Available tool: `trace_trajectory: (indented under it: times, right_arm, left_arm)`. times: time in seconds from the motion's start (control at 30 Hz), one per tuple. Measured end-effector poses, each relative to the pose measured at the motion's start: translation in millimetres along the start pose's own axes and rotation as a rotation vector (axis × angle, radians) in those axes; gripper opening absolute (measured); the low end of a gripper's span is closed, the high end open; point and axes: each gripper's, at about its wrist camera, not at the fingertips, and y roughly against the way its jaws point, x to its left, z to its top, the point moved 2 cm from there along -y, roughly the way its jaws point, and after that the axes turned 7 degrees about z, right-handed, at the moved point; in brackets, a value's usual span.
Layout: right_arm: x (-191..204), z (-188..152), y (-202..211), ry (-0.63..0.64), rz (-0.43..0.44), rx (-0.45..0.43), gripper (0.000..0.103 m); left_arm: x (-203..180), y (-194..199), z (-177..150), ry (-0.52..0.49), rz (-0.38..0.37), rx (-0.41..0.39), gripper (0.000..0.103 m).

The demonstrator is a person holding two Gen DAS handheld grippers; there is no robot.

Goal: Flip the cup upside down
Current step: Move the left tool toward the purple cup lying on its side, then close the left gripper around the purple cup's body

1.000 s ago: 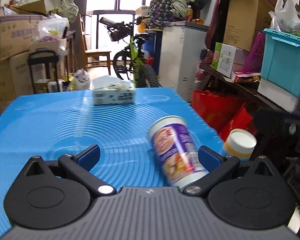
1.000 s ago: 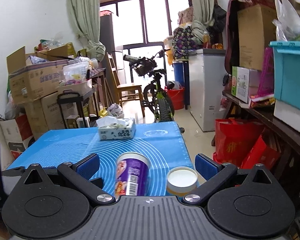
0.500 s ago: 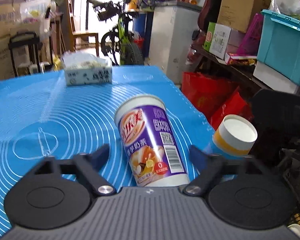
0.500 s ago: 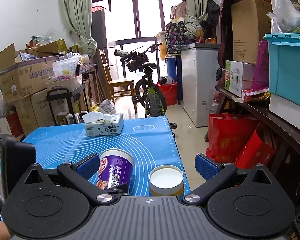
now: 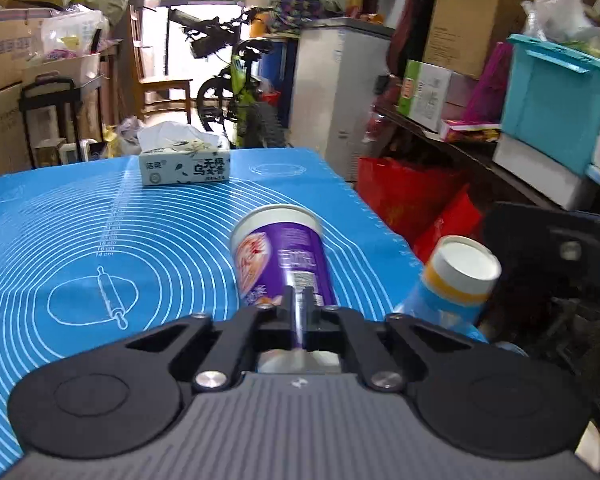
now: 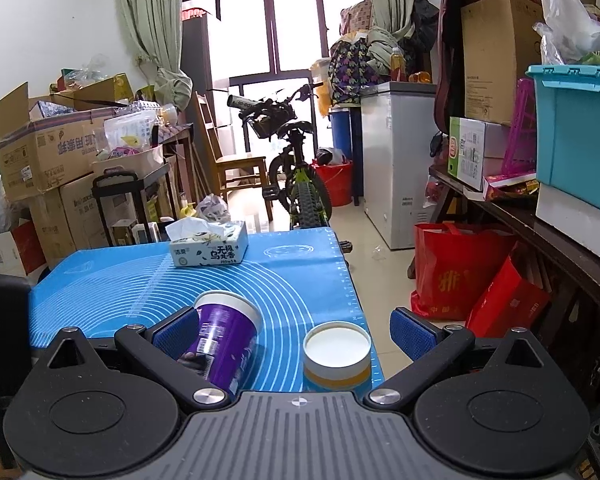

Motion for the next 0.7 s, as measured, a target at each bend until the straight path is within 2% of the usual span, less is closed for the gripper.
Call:
trace_trajectory:
  times: [0.07, 0.2, 0.27, 0.3, 0.33, 0.37, 0.4, 0.47, 0.53, 0.63, 0.7]
  right_arm:
    - [4.7, -0.7, 2.6, 0.005, 0.004, 0.001, 0.103]
    - [15.9, -3.6, 8.6, 0.026, 0.007, 0.007, 0.103]
    - [17.6, -4.7, 11.8, 0.03, 0.007, 0.01, 0.103]
    - [18.2, -4.3, 13.0, 0.029, 0.007, 0.01, 0.103]
    - [18.5, -3.8, 13.9, 0.03, 0.007, 0.008, 0.103]
    - [19.4, -4.2, 13.6, 0.033, 0.004, 0.006, 0.103]
    - [19.8, -3.8, 14.2, 0.035, 0.001, 0.004, 0.103]
    - [18.4, -3.4, 14.6, 0.035, -0.005, 0.004, 0.103]
    - [15.8, -3.5, 13.0, 0.032, -0.013, 0.008, 0.103]
    - [10.0, -3.3, 11.5, 0.019, -0.025, 0.007, 0.103]
    - [4.7, -3.4, 11.5, 0.007, -0.03, 0.005, 0.103]
  left_arm:
    - [4.7, -0.2, -1.4, -0.021, 0.024, 0.025, 0.002]
    - [5.0, -7.8, -5.4, -0.096, 0.087, -0.021, 0.004]
    - [7.2, -12.0, -1.9, -0.093, 0.089, -0.015, 0.011]
    - [9.8, -15.7, 0.6, -0.081, 0.095, 0.005, 0.026]
    - [11.2, -19.9, 2.7, -0.065, 0.097, 0.027, 0.047]
    - [12.6, -23.1, 3.8, -0.047, 0.084, 0.04, 0.055]
    - [13.6, -25.6, 4.9, -0.029, 0.067, 0.045, 0.059]
    - [12.8, -24.6, 6.0, -0.017, 0.056, 0.021, 0.059]
    - [7.1, -25.3, 7.4, -0.028, 0.055, 0.004, 0.074]
    - [0.9, -29.7, 7.9, 0.001, 0.006, 0.016, 0.077]
    - [-3.7, -31.5, 7.2, -0.005, 0.002, 0.014, 0.078]
